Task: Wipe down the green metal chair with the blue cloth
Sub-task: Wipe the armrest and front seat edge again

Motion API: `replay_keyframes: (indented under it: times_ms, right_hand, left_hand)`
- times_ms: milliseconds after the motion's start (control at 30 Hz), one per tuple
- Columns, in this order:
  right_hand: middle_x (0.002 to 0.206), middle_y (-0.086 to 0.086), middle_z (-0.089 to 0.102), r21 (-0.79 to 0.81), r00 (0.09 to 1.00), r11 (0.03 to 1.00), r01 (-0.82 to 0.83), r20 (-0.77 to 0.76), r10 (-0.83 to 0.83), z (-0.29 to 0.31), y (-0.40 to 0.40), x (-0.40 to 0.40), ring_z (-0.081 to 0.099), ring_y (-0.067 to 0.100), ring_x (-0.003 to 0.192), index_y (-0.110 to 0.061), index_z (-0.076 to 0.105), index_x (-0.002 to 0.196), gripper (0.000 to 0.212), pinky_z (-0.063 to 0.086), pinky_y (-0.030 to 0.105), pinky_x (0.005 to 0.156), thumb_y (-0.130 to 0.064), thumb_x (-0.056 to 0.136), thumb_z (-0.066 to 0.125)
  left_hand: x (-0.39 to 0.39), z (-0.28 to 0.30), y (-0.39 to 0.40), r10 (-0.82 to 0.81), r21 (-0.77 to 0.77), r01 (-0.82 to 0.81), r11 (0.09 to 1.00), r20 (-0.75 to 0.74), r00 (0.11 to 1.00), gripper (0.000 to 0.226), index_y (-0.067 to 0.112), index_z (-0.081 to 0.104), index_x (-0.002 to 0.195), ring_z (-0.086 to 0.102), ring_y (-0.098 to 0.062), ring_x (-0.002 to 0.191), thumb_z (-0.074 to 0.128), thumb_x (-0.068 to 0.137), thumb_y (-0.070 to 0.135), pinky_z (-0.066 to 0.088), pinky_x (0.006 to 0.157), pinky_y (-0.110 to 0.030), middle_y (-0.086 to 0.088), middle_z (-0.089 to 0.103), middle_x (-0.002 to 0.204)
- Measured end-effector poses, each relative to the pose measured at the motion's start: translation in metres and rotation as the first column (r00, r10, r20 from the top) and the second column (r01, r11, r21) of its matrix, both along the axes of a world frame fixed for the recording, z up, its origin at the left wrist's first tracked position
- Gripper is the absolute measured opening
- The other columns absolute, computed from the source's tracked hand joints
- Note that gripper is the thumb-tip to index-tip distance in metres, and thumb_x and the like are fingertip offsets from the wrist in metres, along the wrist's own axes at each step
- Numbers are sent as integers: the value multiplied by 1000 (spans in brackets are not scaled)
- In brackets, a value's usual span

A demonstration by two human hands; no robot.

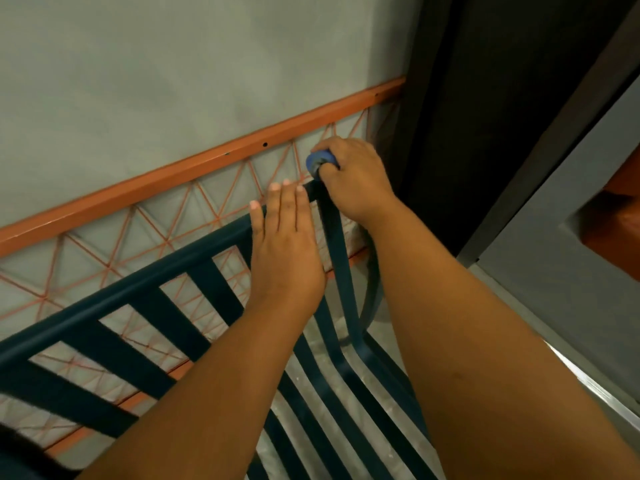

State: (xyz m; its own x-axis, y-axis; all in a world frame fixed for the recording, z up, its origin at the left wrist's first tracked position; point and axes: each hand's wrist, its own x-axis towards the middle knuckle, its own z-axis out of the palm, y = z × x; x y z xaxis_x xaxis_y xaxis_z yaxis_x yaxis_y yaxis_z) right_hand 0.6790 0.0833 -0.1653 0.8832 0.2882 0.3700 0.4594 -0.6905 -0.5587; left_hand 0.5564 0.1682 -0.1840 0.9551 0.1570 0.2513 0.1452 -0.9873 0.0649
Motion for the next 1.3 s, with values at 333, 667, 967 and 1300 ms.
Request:
replay_keyframes:
  times_ms: [333, 667, 967, 1300]
  right_hand:
    - [115, 5, 60, -120, 1000, 993, -16, 13, 18, 7, 57, -72, 42, 26, 120, -17, 61, 109, 26, 10, 48, 116, -22, 88, 46]
    - [127, -4, 52, -74, 998, 995, -62, 28, 64, 0, 68, -103, 33, 18, 131, -24, 55, 120, 33, 6, 53, 116, -27, 87, 50]
    - [86, 2, 61, -509, 971, 835, -208, -212, 112, 33, 178, -158, 50, 26, 81, -19, 55, 84, 34, 35, 46, 90, -39, 89, 29]
    - [88, 3, 57, -313, 744, 690, -653, -432, 509, 52, 275, -239, 52, 26, 82, -17, 57, 89, 27, 37, 38, 75, -35, 92, 37]
  left_hand:
    - [-95, 8, 78, 223, -46, -225, 973, -50, 974, 78, 21, 11, 153, -5, -30, 147, 53, 88, 30, -7, 107, -67, -3, 4, 160]
    - [-163, 20, 134, 431, -181, -419, 890, 28, 902, 79, 16, 8, 153, -11, -28, 146, 52, 90, 34, -9, 111, -58, -10, -1, 160]
    - [-216, 34, 189, 364, -398, -373, 838, -100, 926, 64, 15, 14, 152, -7, -22, 147, 45, 97, 17, -6, 118, -40, -4, 7, 160]
    - [-247, 41, 215, 447, -882, -133, 452, 95, 890, 82, 33, 0, 152, 22, -8, 143, 37, 93, -11, 23, 118, -41, 7, 16, 159]
